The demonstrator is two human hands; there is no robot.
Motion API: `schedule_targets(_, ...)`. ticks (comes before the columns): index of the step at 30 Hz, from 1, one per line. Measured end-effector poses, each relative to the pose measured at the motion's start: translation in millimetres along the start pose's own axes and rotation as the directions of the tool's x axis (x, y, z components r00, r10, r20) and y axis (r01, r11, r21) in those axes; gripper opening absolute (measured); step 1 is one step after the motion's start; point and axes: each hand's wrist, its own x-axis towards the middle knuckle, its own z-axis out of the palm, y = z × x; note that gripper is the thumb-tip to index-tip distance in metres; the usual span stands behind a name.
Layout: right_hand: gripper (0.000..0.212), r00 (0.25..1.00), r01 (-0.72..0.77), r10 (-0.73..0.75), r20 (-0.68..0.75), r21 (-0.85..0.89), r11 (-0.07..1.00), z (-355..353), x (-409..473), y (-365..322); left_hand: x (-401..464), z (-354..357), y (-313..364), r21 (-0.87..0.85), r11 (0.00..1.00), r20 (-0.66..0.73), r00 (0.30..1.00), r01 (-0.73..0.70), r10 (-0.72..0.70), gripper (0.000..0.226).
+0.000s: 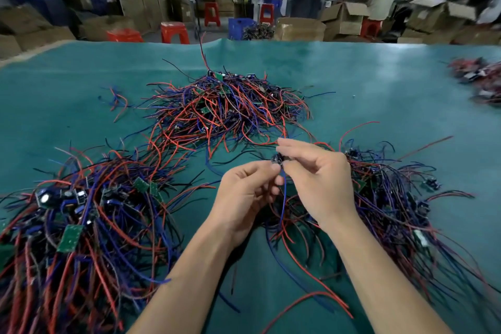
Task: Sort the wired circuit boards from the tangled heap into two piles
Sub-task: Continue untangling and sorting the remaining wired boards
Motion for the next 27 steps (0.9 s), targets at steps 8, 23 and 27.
schedule_targets(8,0.036,0.998,0.063,-0.063,-0.001,0.077,0.995,-4.0,2.2,6.9,0.7,-0.7,-1.2,0.018,0.999,0.019,0.999,-0.033,0.032,0.016)
schedule_targets(23,0.009,0.981,-0.193,0.194,0.007,0.131,0.972,-3.7,5.1,15.8,5.0,-0.7,-7.6,-0.042,0.997,-0.035,0.997,-0.071,0.070,0.021)
schedule_targets(27,0.014,0.992,-0.121,0.126,-0.033,0.127,0.985,-5.9,6.5,15.2,2.3,0.6,-5.9,0.043,0.997,-0.012,0.998,-0.065,0.065,0.016)
